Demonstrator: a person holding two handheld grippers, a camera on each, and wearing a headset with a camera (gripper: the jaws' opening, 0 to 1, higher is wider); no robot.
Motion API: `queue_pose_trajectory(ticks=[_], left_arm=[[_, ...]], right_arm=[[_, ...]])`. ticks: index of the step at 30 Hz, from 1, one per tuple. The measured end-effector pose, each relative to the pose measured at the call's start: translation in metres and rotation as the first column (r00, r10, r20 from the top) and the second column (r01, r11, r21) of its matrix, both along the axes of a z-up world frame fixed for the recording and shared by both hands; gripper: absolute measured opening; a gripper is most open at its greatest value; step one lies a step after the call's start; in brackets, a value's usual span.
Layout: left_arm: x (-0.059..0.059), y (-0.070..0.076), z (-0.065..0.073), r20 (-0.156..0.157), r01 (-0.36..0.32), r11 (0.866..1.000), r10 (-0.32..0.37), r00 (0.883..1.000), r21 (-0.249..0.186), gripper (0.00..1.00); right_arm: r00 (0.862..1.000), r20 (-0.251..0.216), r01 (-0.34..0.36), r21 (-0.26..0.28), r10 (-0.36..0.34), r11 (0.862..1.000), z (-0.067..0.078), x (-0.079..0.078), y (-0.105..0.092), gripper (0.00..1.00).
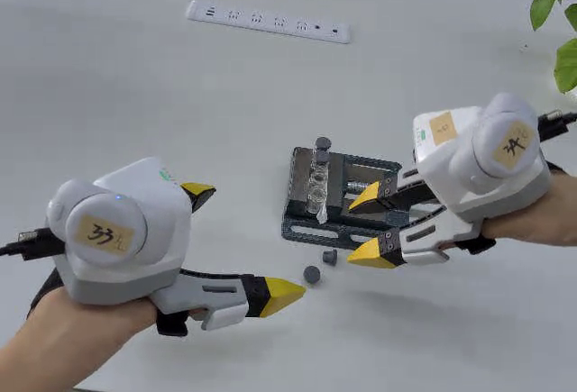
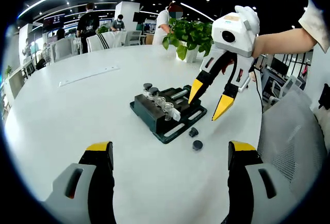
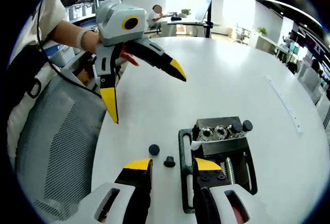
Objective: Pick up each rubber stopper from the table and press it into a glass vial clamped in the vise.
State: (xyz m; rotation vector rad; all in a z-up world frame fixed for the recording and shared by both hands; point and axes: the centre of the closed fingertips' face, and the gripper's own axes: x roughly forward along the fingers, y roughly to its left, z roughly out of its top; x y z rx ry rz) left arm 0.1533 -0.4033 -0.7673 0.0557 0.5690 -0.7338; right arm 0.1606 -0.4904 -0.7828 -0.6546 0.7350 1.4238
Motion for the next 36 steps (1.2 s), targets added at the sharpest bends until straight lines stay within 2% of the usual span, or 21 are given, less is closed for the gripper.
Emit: queue_pose_trajectory(ticks=[1, 4, 9, 11, 18, 21, 27, 36], left_arm=[[0.000, 0.000, 0.000, 0.000, 0.000, 1.000, 0.000, 1.000, 0.001, 0.91], [-0.001, 0.001, 0.001, 0.002, 0.000, 1.000, 0.000, 1.000, 0.005, 0.91], [-0.003, 0.001, 0.002, 0.002, 0.000, 1.000, 0.000, 1.000, 0.006, 0.91], [-0.004, 0.001, 0.002, 0.002, -0.002, 1.000, 0.002, 1.000, 0.005, 0.91], [-0.006, 0.002, 0.002, 0.005, -0.008, 1.000, 0.008, 1.000, 0.002, 0.91], [-0.008, 0.000, 0.002, 0.004, 0.000, 1.000, 0.000, 1.000, 0.005, 0.91], [-0.007, 0.000, 0.001, 0.005, 0.001, 1.000, -0.001, 1.000, 0.006, 0.91], [-0.011, 0.001, -0.001, 0.001, -0.007, 1.000, 0.007, 1.000, 0.011, 0.91]], right_arm=[[1.000, -0.004, 0.028, 0.018, -0.028, 0.999, -0.002, -0.002, 0.001, 0.26], [1.000, -0.009, 0.028, 0.037, -0.028, 0.999, -0.007, -0.013, 0.003, 0.23], [1.000, -0.009, -0.014, 0.023, 0.014, 1.000, -0.020, -0.029, 0.007, 0.20], [0.999, -0.027, -0.040, 0.004, 0.040, 0.999, -0.022, -0.035, 0.011, 0.20], [0.995, -0.029, -0.101, -0.042, 0.100, 0.994, -0.022, -0.029, 0.024, 0.18], [0.989, -0.037, -0.147, -0.103, 0.144, 0.984, -0.027, -0.030, 0.023, 0.17], [0.979, -0.058, -0.201, -0.157, 0.195, 0.967, -0.030, -0.034, 0.025, 0.16], [0.962, -0.066, -0.272, -0.229, 0.264, 0.935, -0.032, -0.034, 0.029, 0.14]])
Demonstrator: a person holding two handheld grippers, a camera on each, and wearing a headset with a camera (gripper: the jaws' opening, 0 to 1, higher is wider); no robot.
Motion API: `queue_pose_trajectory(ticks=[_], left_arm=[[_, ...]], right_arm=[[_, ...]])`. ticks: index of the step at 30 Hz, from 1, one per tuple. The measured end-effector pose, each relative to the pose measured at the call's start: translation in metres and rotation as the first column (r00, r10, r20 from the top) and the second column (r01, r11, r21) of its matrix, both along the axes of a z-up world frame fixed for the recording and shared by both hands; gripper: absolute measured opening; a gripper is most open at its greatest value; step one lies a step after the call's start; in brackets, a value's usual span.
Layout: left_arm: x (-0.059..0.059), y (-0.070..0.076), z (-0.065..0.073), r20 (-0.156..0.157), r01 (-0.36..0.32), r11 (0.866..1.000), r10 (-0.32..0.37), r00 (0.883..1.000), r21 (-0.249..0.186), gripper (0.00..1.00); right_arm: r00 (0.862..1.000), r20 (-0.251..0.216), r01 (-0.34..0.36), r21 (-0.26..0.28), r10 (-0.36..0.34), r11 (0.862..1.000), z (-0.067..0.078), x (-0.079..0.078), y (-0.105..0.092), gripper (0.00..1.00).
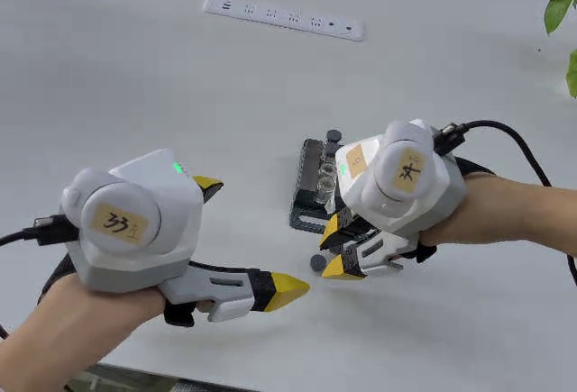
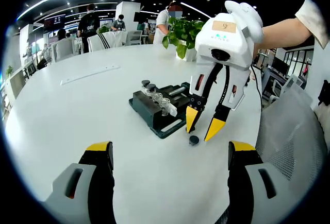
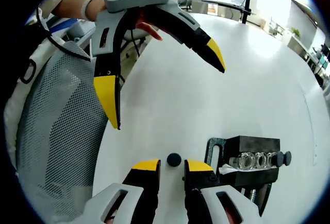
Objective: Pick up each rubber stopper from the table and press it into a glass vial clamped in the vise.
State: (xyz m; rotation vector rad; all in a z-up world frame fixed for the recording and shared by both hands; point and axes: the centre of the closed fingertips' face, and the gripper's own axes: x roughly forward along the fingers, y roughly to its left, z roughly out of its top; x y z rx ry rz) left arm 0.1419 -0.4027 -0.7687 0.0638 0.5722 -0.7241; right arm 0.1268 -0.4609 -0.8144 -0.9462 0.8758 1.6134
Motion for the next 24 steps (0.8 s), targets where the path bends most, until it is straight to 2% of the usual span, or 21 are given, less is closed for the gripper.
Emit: queue_pose_trajectory(ticks=[4, 15, 24], left_arm=[[-0.003, -0.001, 0.000, -0.001, -0.002, 1.000, 0.002, 1.000, 0.002, 0.91], [-0.004, 0.000, -0.002, 0.002, -0.016, 1.000, 0.016, 1.000, -0.005, 0.91], [-0.007, -0.003, -0.001, 0.000, -0.016, 1.000, 0.016, 1.000, -0.009, 0.91]], right_arm=[[1.000, -0.001, -0.029, -0.036, 0.029, 0.999, -0.004, 0.003, 0.000, 0.13], [0.998, -0.003, -0.059, -0.087, 0.059, 0.994, -0.009, -0.002, -0.003, 0.09], [0.998, 0.000, -0.056, -0.091, 0.056, 0.994, -0.012, -0.002, -0.002, 0.08]])
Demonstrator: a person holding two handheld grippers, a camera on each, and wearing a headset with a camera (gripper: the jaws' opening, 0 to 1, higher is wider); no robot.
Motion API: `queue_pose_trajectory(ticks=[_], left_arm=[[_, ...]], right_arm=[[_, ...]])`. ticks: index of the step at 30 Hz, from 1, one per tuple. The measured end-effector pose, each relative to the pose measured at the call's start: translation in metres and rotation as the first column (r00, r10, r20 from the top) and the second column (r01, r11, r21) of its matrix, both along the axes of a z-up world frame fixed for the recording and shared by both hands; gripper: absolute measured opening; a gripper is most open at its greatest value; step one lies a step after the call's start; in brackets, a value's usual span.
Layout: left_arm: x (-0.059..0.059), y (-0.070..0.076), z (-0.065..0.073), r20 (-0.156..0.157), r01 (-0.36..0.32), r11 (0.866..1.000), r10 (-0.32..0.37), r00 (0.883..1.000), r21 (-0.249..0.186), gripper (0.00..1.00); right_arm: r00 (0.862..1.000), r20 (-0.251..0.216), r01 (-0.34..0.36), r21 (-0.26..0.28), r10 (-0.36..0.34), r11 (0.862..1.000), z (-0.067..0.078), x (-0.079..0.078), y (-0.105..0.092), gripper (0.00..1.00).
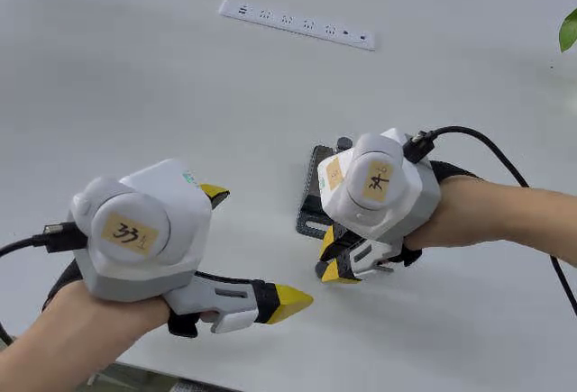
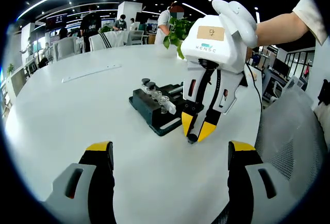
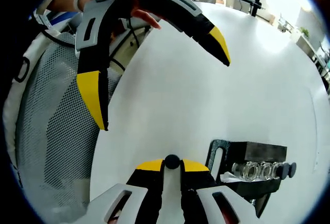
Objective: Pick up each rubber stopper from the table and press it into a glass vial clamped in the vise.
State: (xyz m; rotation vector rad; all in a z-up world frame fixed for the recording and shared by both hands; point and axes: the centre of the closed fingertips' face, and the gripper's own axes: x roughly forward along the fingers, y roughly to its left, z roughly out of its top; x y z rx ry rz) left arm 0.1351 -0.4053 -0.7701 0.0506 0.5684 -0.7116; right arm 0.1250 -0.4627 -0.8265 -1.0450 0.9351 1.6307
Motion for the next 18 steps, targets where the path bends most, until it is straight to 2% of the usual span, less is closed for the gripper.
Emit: queue_pose_trajectory(ticks=[18], left_arm=[[0.0007, 0.0026, -0.0018, -0.001, -0.010, 1.000, 0.010, 1.000, -0.010, 0.91]], right_arm=[[0.999, 0.015, -0.029, -0.003, 0.029, 1.000, 0.0011, 0.0002, 0.0027, 0.08]])
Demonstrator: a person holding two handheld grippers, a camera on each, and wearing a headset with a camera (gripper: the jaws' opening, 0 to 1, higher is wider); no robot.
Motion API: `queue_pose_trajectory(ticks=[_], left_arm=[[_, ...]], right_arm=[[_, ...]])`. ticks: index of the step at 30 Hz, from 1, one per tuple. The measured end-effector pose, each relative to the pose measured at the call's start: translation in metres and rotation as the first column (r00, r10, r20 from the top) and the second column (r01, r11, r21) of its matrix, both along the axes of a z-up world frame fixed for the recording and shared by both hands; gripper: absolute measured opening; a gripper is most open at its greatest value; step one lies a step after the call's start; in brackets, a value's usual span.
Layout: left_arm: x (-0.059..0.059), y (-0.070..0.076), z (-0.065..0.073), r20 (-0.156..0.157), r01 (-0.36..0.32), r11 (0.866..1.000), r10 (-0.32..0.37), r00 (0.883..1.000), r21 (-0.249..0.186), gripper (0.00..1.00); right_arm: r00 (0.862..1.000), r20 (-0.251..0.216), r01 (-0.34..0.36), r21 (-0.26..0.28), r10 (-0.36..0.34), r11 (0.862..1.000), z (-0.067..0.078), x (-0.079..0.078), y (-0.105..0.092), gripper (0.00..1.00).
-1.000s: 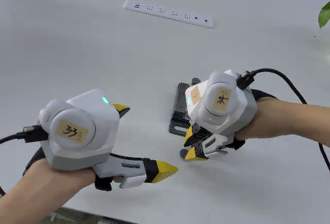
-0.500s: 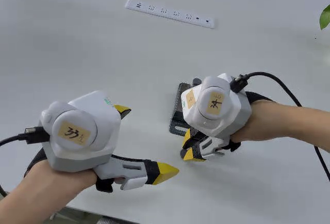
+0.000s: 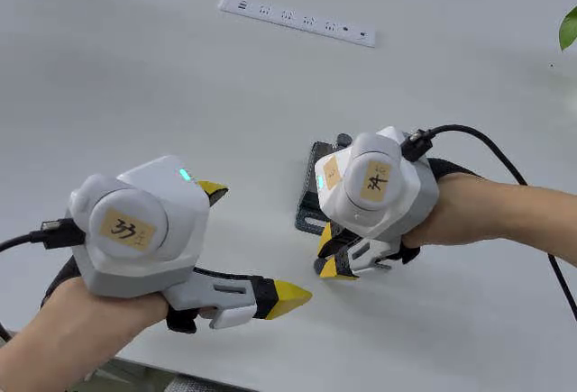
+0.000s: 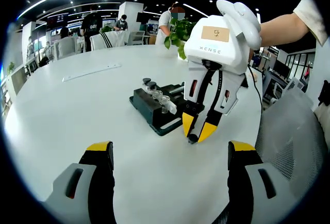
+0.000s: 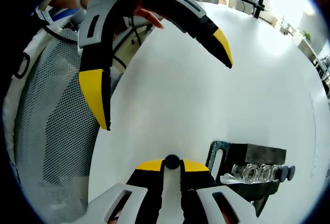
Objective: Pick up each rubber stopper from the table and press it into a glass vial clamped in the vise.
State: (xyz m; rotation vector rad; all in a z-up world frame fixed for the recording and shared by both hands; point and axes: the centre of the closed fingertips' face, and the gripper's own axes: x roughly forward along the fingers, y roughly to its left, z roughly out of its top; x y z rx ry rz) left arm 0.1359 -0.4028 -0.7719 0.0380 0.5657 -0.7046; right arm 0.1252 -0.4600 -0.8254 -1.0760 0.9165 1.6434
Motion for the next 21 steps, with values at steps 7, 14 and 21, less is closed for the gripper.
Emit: queue_pose_trajectory(ticks=[7, 14, 21], left_arm=[[0.000, 0.000, 0.002, 0.004, -0.005, 1.000, 0.005, 1.000, -0.004, 0.91], [0.000, 0.002, 0.001, 0.004, -0.008, 1.000, 0.008, 1.000, -0.001, 0.91], [0.001, 0.003, 0.001, 0.005, -0.010, 1.000, 0.010, 1.000, -0.001, 0.91]], right_arm=[[0.999, -0.028, 0.038, -0.005, -0.038, 0.999, 0.000, -0.001, 0.000, 0.07], [0.996, -0.053, 0.075, 0.005, -0.074, 0.997, 0.008, 0.002, 0.000, 0.07], [0.994, -0.054, 0.091, 0.006, -0.091, 0.996, 0.024, 0.011, -0.005, 0.07]])
